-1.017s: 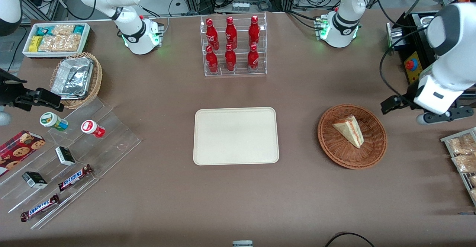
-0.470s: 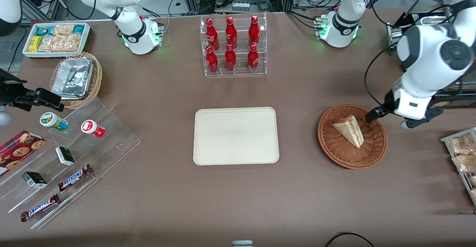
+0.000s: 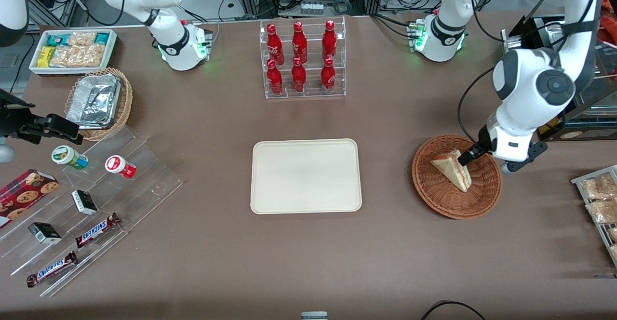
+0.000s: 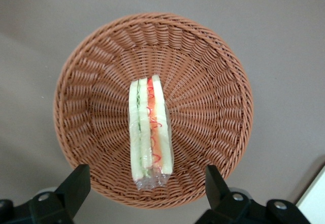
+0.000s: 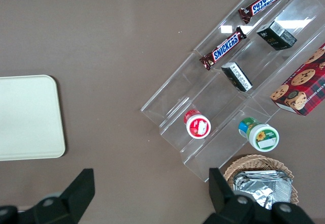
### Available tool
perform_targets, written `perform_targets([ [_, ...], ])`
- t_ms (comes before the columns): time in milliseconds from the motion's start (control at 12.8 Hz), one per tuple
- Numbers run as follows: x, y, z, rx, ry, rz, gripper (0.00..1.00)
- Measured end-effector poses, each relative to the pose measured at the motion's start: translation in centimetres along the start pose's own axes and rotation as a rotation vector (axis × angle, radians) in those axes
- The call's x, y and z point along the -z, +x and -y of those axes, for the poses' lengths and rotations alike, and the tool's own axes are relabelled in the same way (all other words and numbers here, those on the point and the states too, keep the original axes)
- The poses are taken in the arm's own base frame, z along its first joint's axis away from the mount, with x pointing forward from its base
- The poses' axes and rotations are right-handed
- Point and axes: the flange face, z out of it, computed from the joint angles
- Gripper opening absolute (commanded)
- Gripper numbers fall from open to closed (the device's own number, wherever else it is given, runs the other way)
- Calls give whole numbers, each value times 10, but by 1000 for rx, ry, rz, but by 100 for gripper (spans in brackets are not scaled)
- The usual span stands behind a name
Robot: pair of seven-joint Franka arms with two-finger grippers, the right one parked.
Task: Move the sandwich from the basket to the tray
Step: 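Lower the open left gripper around the wrapped sandwich and close it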
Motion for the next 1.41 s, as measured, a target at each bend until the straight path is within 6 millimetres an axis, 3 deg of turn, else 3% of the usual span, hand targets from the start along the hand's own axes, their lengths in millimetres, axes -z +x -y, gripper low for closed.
perform_targets([
  [391, -54, -6, -9, 2, 32, 49, 100],
  [783, -86, -10, -6, 2, 65, 94, 96],
  [861, -91, -11, -5, 2, 71, 101, 85],
  [939, -95, -12, -4, 2, 75, 107, 66],
  [1096, -105, -15, -1, 4, 85, 120, 12],
  [1174, -107, -15, 0, 6, 88, 123, 0],
  [1409, -107, -13, 2, 13, 88, 122, 0],
])
